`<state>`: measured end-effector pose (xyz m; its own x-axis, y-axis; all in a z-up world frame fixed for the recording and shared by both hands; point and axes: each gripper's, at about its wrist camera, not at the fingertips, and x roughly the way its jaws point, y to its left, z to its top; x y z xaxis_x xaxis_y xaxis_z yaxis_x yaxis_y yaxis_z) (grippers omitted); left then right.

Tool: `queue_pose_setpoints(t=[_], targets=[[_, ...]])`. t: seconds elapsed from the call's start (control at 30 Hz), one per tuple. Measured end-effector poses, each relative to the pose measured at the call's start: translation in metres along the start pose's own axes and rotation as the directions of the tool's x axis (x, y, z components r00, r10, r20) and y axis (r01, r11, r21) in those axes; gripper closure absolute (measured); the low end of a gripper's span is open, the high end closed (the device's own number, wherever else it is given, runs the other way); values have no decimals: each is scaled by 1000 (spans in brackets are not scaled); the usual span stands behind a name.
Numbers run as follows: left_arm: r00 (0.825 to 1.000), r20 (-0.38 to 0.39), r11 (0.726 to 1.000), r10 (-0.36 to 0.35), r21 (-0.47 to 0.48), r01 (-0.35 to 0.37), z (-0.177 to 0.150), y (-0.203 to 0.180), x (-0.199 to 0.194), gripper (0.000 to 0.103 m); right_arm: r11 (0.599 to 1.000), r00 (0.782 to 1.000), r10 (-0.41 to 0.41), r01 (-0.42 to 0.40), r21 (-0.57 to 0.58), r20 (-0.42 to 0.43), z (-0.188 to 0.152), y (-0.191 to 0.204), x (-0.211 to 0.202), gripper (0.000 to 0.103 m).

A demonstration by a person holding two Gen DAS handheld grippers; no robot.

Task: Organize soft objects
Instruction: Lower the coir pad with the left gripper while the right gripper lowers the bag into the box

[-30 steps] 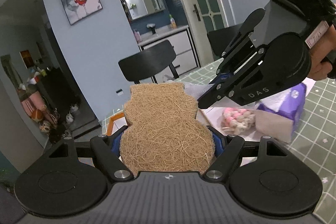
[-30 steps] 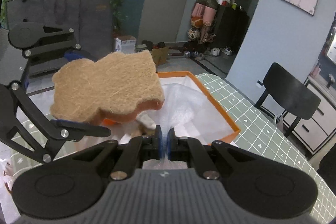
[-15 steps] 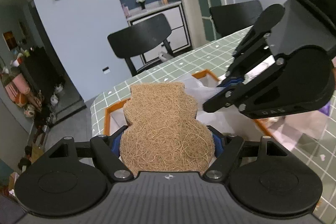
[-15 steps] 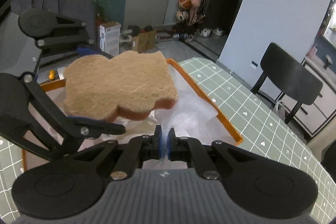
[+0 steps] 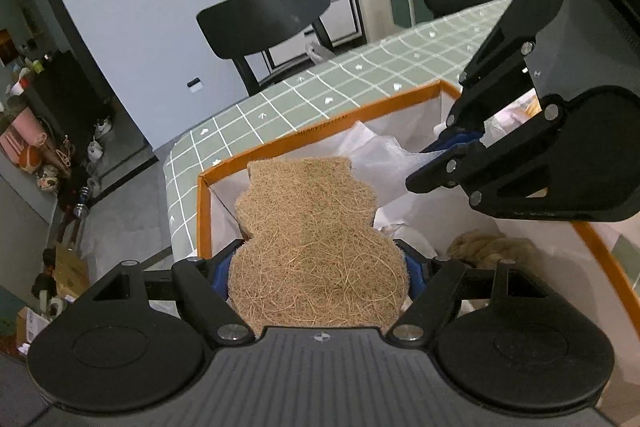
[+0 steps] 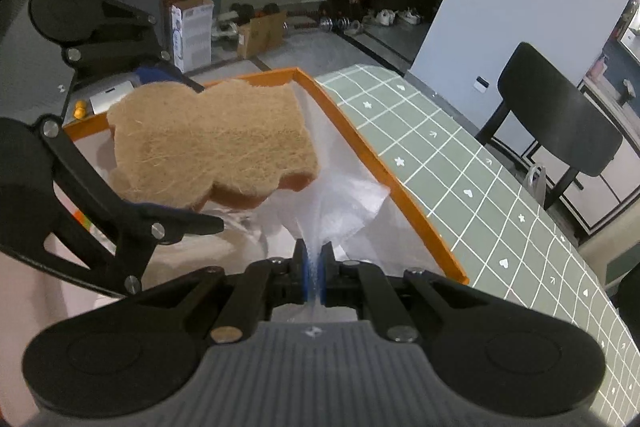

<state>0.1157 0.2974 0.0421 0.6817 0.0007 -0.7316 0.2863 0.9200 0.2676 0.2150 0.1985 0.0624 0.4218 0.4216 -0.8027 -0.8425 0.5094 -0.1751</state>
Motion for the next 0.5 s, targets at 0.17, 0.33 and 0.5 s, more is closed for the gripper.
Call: queue_pose_setpoints(t=[0.17, 0.33, 0.5], targets=[[999, -44, 1000, -13, 15, 13, 3, 0, 13, 14, 1000, 1000, 2, -2, -11, -28, 0, 1, 11, 101], [997, -77, 999, -14, 28, 17, 6, -3, 20, 14, 1000, 998, 5, -7, -30, -63, 2, 7, 20, 101], [995, -104, 999, -4, 37, 8, 10, -5, 27, 14, 1000, 996, 10, -13, -29, -84, 2, 6, 30, 101]])
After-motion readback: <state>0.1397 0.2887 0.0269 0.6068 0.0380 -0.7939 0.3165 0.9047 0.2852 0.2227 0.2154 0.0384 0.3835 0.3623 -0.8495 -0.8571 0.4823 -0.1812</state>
